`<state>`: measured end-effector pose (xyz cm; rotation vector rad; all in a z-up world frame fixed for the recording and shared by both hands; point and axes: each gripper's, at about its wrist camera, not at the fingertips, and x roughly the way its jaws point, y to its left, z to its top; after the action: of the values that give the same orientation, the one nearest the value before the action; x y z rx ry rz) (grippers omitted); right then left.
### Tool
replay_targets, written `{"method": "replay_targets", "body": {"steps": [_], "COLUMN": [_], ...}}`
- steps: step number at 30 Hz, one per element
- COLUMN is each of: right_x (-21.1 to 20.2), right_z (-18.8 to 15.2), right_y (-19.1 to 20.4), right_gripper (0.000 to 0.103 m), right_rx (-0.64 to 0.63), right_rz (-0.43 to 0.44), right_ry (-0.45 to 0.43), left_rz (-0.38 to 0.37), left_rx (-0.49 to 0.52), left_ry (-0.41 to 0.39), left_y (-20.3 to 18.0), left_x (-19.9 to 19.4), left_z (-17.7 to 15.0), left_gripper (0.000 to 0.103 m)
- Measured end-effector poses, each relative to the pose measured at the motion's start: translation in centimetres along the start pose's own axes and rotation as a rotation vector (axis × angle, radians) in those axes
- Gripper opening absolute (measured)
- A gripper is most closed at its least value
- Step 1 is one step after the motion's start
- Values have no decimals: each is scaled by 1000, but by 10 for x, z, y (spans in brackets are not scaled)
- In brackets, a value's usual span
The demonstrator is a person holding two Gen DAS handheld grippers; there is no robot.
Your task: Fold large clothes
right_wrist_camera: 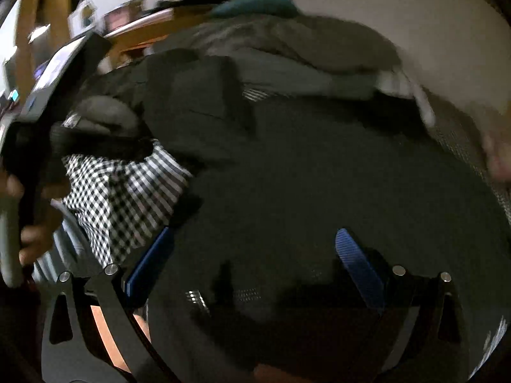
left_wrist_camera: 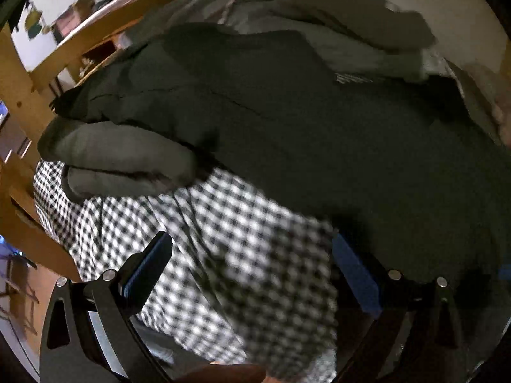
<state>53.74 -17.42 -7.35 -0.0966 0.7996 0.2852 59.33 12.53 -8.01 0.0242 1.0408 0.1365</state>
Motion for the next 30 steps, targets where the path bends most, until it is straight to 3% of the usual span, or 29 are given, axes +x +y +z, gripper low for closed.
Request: {"method": "replay_targets", "body": {"steps": [5, 7, 11, 14, 17, 19, 22, 24, 28, 30], "right_x": [37, 55, 101, 144, 182, 194, 192, 174, 124, 106], "right_z": [29, 37, 56, 70, 80, 83, 93, 97, 109, 113], "right_y": [52, 76, 113, 131, 140, 145, 136, 124, 93, 80], "right_gripper": [100, 100, 100, 100, 97, 60, 26, 13, 10, 9], "right_rx": [-220, -342, -522, -591, -610, -634, -553, -496, -331, -257], "right_rz": [-3, -58, -121, -163, -221, -245, -258, -225, -173, -150], "right_ry": [-119, -194, -239, -195, -128, -106, -73, -111, -251, -292], "left_rz": [-15, -31, -62, -60, -126, -164, -170, -141, -144, -205], "left_rx": [-93, -130, -171, -177, -197, -240, -217, -187, -174, -238], "left_ry": [-22, -31, -43, -43, -59, -69, -70, -69, -48, -97], "left_y": [42, 60, 86, 98, 111, 119, 117, 112, 106, 113], "left_x": [12, 14, 20, 33, 41, 45, 49, 52, 65, 66], "left_z": [37, 50, 72, 80, 84, 83, 81, 78, 79, 75], "left_gripper": [99, 99, 99, 99, 99, 98, 99, 99, 99, 99]}}
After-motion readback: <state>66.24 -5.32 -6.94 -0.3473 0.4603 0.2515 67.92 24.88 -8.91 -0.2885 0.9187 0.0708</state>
